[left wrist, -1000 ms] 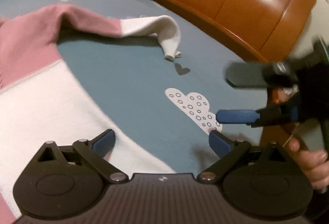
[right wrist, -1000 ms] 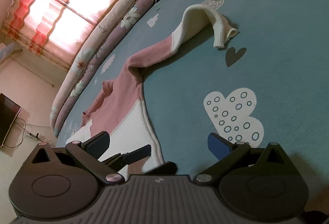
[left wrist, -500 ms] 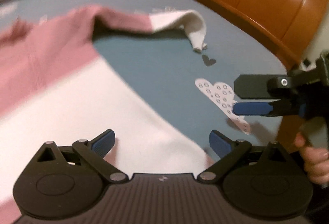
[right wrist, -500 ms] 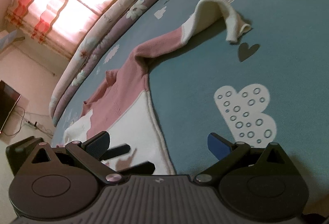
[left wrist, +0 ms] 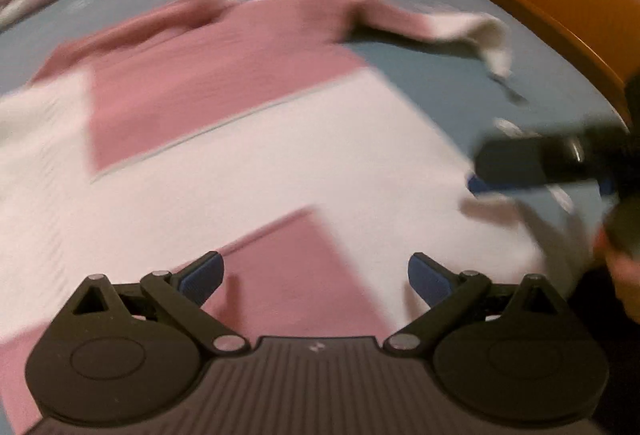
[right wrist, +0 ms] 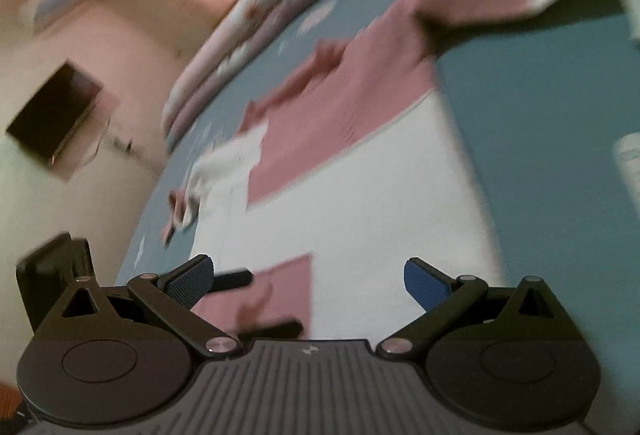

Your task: Fold clothes

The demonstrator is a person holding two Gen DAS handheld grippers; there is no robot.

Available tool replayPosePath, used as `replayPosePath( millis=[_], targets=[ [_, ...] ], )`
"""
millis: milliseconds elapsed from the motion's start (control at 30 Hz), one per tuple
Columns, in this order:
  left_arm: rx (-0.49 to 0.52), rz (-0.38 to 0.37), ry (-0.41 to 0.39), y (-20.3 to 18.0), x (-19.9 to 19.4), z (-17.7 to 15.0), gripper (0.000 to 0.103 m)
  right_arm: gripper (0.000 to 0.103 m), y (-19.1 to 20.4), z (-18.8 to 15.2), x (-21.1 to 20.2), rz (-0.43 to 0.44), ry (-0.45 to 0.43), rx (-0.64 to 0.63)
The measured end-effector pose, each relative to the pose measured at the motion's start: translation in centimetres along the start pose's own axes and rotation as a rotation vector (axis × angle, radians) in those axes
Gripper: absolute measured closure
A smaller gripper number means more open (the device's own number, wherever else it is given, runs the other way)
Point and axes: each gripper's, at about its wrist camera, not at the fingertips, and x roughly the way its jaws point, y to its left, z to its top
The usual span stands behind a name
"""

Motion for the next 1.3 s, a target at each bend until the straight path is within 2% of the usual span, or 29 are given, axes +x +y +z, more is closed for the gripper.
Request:
replayPosePath(
  millis=[100,167,300,433,500,633,733,767,833,867,933,1033,1100,1167,1233,1300],
  targets=[
    [-0.062,-0.005,0.02,1.4,0.2,-1.5,0.005,0.0,0.8,-0.5,2.3,-0.08,0.057,-0.052],
    [-0.071,-0.013,0.01,1.2,0.0,-2.6,0.005,0.0,0.9,-1.1,2.5,-0.096,0.054,-0.081],
    [-0.071,-0.024,-0.017,-0.5,-0.8,-4.9,0.003,0.0,0.2,-1.7,1.1,-0.076,0.062,-0.066],
    [-0.037,-0.029,0.001,-1.0,-1.9,-6.4,0.003,0.0,-1.8,-1.6,0.1,0.003,0.047,0.035],
    [-0.034,-0.025,-0.025,-0.1,-2.9,-6.5,0.003,0.0,-2.6,-1.4,-0.1,0.03,0.037,0.092],
    [-0.077,0.073,-0.153,3.9,-3.6,-4.3,0.003,0.0,-2.5,-1.3,-0.1,0.02,0.027,0.112],
    [-0.196,0.204,-0.144,8.1,-2.5,-3.0,0.003,0.0,-1.6,-1.4,0.2,-0.018,0.029,0.065],
    [-0.225,0.221,-0.13,9.2,-2.2,-3.0,0.003,0.0,-1.4,-1.4,0.4,-0.029,0.031,0.049],
    [-0.293,0.194,-0.116,10.9,-1.9,-3.9,0.003,0.0,-1.1,-1.4,0.7,-0.046,0.029,0.04],
    [-0.304,0.175,-0.14,11.1,-2.2,-4.7,0.003,0.0,-1.0,-1.4,0.7,-0.052,0.028,0.041],
    [-0.305,0.16,-0.157,11.0,-3.0,-6.2,0.003,0.0,-0.9,-1.3,0.8,-0.062,0.029,0.044],
    [-0.288,0.164,-0.132,10.6,-4.3,-7.2,0.003,0.0,-0.6,-1.3,1.0,-0.077,0.028,0.046],
    [-0.257,0.162,-0.125,10.9,-4.8,-6.4,0.003,0.0,-0.3,-1.3,1.3,-0.091,0.029,0.035],
    [-0.215,0.191,-0.181,11.7,-5.2,-4.6,0.003,0.0,-0.1,-1.4,1.3,-0.102,0.031,0.019],
    [-0.22,0.182,-0.221,13.2,-4.9,-2.6,0.003,0.0,0.0,-1.4,1.4,-0.11,0.033,0.002],
    [-0.275,0.132,-0.24,15.4,-3.6,-0.6,0.003,0.0,0.0,-1.3,1.5,-0.112,0.03,-0.002]
  ],
)
